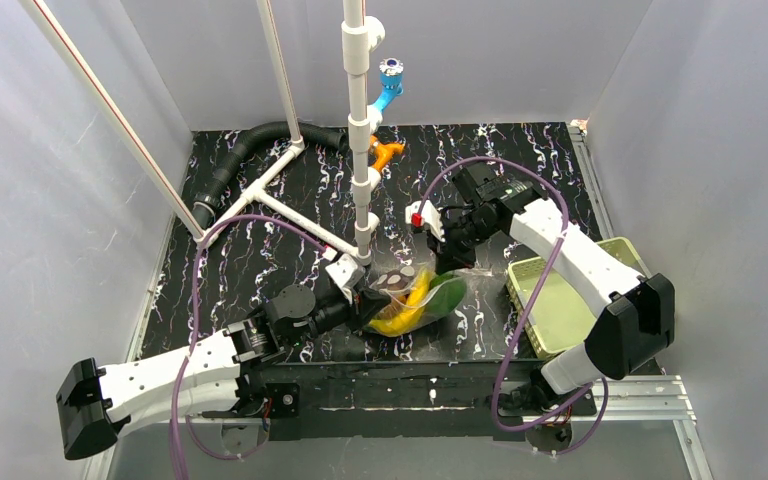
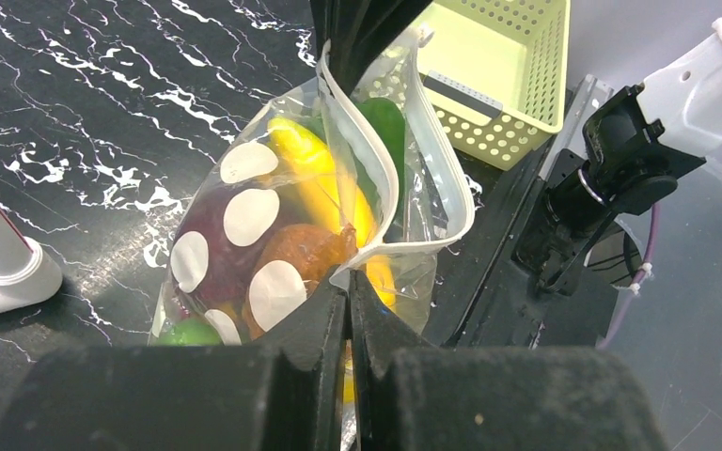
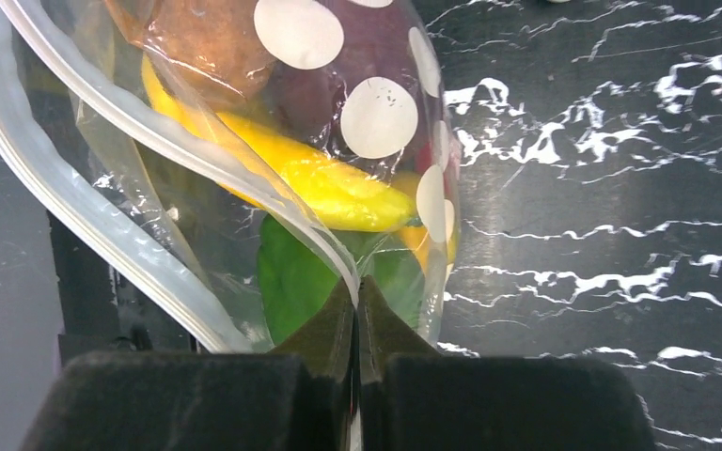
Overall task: Open the zip-top bag and remove the fake food
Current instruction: Open the zipper of the food storage bag at the center of the board.
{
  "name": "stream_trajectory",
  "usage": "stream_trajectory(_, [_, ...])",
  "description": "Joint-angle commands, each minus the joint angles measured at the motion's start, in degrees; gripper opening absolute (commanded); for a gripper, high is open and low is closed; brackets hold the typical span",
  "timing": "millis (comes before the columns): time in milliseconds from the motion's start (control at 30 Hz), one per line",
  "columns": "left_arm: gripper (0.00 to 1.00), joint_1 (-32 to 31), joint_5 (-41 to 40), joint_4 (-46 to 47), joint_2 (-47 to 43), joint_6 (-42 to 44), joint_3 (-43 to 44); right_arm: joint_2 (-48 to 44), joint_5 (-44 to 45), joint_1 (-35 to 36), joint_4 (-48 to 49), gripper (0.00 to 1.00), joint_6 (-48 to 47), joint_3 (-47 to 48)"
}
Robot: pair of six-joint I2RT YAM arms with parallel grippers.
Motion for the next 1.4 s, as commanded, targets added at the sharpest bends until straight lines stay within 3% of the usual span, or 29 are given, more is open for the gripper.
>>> stream_trajectory(0, [0.00, 0.0, 0.4, 2.2, -0.8, -1.8, -0.6, -1.9, 2.0, 0.2, 1.6, 0.01, 0.9, 5.6])
stream_trajectory(33, [0.00, 0.0, 0.2, 2.4, -0.8, -2.2, -0.7, -1.5, 1.7, 0.2, 0.9, 0.01, 0.9, 6.6])
stream_trajectory(100, [0.10, 0.0, -0.1, 2.5, -1.1, -3.2, -0.9, -1.0, 0.9, 0.2, 0.2, 0.01, 0.9, 8.0])
stream_trajectory(400, [0.90, 0.1, -0.9, -2.9, -7.7, -8.2, 0.0, -1.5, -2.9, 0.3, -0.7, 0.01, 1.8, 9.0])
stream_trajectory(467, [0.98, 0.1, -2.0, -5.9, -9.8, -9.4, 1.1, -1.8, -3.5, 0.4, -0.6, 0.01, 2.1, 8.8])
stream_trajectory(733, [0.98, 0.5, -8.2, -22.6, -12.5, -12.4, 10.5, -2.2, -4.8, 1.5, 0.1, 0.01, 2.9, 7.3])
stream_trajectory(967, [0.98, 0.9, -9.7, -29.7, -10.5, -14.9, 17.1, -2.8, -4.9, 2.4, 0.3, 0.01, 3.6, 6.5])
stream_trajectory(1233, [0.98, 3.2, -6.9, -31.1, -5.0, -16.7, 20.9, -3.6, -5.5, 2.7, 0.5, 0.01, 4.0, 5.7])
stream_trajectory(1367, [0.98, 8.4, 0.0, -28.2, -2.8, -19.4, 20.1, -3.7, -5.8, 2.8, 0.7, 0.01, 4.2, 5.2])
